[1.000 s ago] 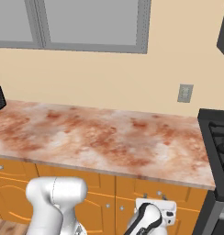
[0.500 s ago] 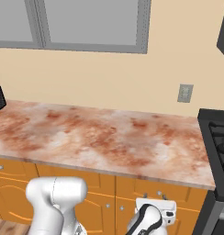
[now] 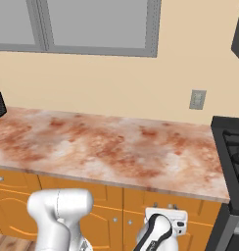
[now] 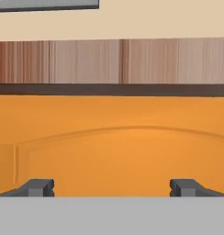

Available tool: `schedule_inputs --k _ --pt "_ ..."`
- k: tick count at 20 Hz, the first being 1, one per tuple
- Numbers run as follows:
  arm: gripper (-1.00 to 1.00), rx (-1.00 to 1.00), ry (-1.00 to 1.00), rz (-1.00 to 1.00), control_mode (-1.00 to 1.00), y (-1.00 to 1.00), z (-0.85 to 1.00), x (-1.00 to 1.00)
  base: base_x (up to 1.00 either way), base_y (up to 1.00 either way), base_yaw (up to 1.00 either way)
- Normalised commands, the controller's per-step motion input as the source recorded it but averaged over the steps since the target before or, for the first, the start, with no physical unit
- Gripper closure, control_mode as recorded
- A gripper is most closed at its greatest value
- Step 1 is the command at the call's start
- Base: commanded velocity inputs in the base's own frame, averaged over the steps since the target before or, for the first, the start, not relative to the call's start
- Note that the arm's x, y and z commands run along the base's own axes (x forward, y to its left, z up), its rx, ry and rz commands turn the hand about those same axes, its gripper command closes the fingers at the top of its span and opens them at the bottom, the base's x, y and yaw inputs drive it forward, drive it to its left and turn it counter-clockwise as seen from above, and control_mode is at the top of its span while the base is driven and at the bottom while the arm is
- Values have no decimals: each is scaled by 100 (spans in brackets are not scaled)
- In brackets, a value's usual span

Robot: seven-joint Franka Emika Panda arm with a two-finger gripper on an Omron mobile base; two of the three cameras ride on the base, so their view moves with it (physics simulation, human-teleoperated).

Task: Take the tongs from the drawer on the right and place them on the dining counter next to the tray containing the kebab skewer.

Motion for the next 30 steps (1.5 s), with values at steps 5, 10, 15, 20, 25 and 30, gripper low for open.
schedule_inputs --k 5,10,15,20,25,30 --pt "-100 0 -1 0 -100 0 -2 10 0 0 0" --pt "-100 -1 0 0 -100 -5 -17 -1 0 0 0" --pt "-100 -1 0 0 -100 -16 -24 -3 0 0 0" --pt "-100 0 0 0 -100 -14 -20 0 0 0 0" --pt "-100 0 0 0 -100 -2 -6 15 0 0 0" --pt "-100 0 -1 0 -100 -5 -5 7 0 0 0"
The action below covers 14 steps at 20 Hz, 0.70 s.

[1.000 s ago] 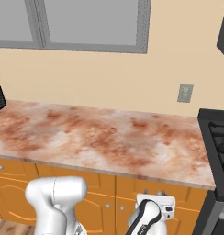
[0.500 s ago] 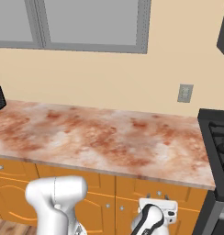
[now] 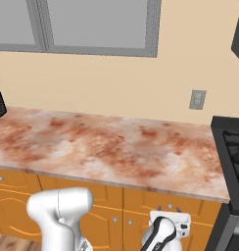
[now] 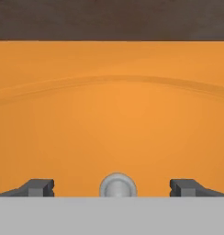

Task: Take the tongs from the drawer on the right and place them on the dining counter next to the tray containing the kebab skewer.

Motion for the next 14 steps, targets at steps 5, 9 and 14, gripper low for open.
schedule_inputs --k 5,9,14 --pt "-100 0 0 0 -100 -13 -20 20 0 0 0" --pt "-100 0 -1 0 -100 -10 -7 14 0 0 0" --pt "-100 -1 0 0 -100 -13 -28 11 0 0 0"
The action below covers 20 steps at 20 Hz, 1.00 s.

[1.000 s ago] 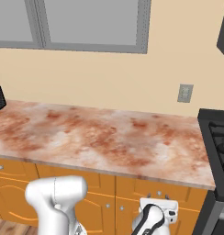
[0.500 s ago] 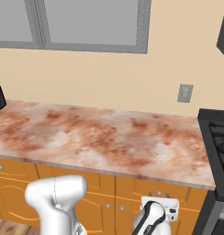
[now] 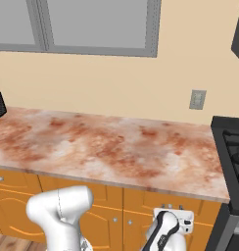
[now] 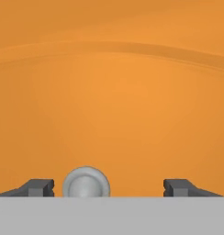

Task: Take the tongs from the drawer on the right and place them on the dining counter next to the tray containing the kebab skewer.

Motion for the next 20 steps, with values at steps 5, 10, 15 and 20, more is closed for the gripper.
schedule_inputs --k 5,10,15,20 --pt "-100 0 0 0 -100 -1 0 0 0 0 0" --pt "-100 -3 0 0 -100 7 -2 -1 0 0 0" --pt "-100 0 0 0 -100 1 0 -1 0 0 0" --pt "-100 -2 0 1 -100 14 -1 -5 0 0 0"
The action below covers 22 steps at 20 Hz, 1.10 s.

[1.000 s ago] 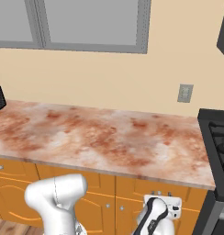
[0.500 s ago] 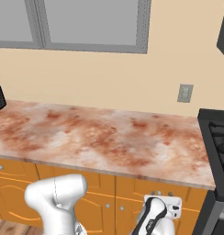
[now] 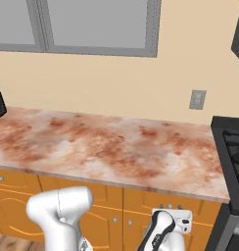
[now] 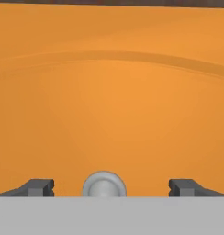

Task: Take the tongs from the drawer on the right and place them on the dining counter next to the tray containing the kebab skewer.

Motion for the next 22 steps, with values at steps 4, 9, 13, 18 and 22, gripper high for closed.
schedule_inputs --k 4,9,13,18,22 --pt "-100 0 0 0 -100 0 0 -1 0 0 0" --pt "-100 0 0 0 -100 0 0 0 0 0 0" --pt "-100 0 0 0 -100 0 0 0 0 0 0" --pt "100 0 0 0 -100 0 0 0 0 0 0" --pt "100 0 0 0 -100 0 0 0 0 0 0"
